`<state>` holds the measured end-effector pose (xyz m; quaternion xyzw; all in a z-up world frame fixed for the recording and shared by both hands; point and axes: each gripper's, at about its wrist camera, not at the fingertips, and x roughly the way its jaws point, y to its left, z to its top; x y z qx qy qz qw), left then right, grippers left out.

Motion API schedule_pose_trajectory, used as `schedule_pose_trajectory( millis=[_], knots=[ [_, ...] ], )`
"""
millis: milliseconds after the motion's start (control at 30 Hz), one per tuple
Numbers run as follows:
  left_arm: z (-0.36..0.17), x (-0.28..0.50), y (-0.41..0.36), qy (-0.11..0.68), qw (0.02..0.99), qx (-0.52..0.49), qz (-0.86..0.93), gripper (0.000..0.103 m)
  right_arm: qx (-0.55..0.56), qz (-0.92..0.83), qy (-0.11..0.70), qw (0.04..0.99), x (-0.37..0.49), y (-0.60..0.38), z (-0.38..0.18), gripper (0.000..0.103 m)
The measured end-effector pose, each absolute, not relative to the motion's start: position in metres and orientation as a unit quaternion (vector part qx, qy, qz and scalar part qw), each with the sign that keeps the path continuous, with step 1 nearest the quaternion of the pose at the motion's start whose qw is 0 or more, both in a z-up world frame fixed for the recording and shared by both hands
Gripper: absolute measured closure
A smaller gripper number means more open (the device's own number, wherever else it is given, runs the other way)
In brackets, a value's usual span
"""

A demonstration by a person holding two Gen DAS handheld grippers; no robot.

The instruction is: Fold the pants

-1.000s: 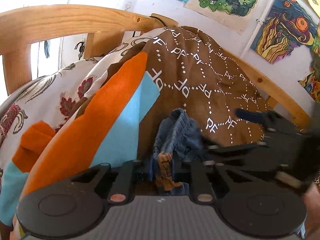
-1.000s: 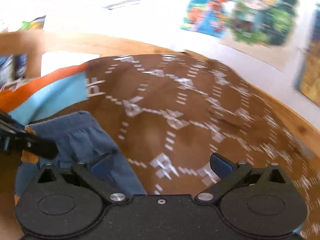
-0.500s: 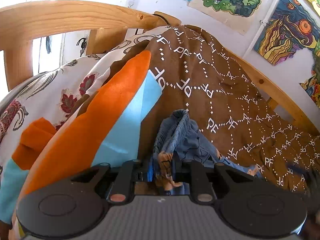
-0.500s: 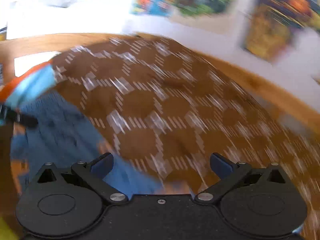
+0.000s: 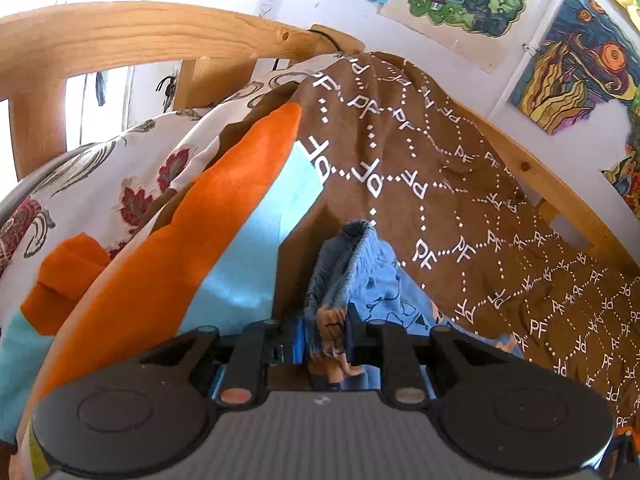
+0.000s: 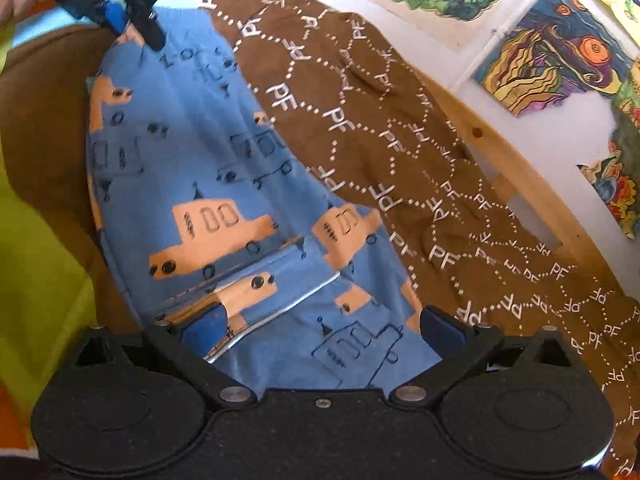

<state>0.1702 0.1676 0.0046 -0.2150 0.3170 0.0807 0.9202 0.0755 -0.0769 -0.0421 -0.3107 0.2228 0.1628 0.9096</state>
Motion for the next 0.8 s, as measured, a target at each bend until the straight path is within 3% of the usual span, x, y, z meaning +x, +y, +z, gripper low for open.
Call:
schedule_pose_trajectory(
  millis=[333, 600, 800],
  knots=[
    [0.033, 0.152, 0.125, 0.25, 0.954, -0.162, -0.005, 0.085, -0.241, 0.136, 0.191, 0.942, 0.048, -0.134, -0.012, 0.001],
    [0.056, 0.149, 0.015, 0.237, 0.963, -0.053, -0.114, 0.085, -0.183, 0.067, 0.192, 0.962, 0.037, -0.216, 0.003, 0.001],
    [0.044, 0.136, -0.08, 0.245, 0.944, 0.02, -0.222, 0.084, -0.106, 0.002, 0.221, 0.969, 0.036, -0.293, 0.006, 0.001]
  ],
)
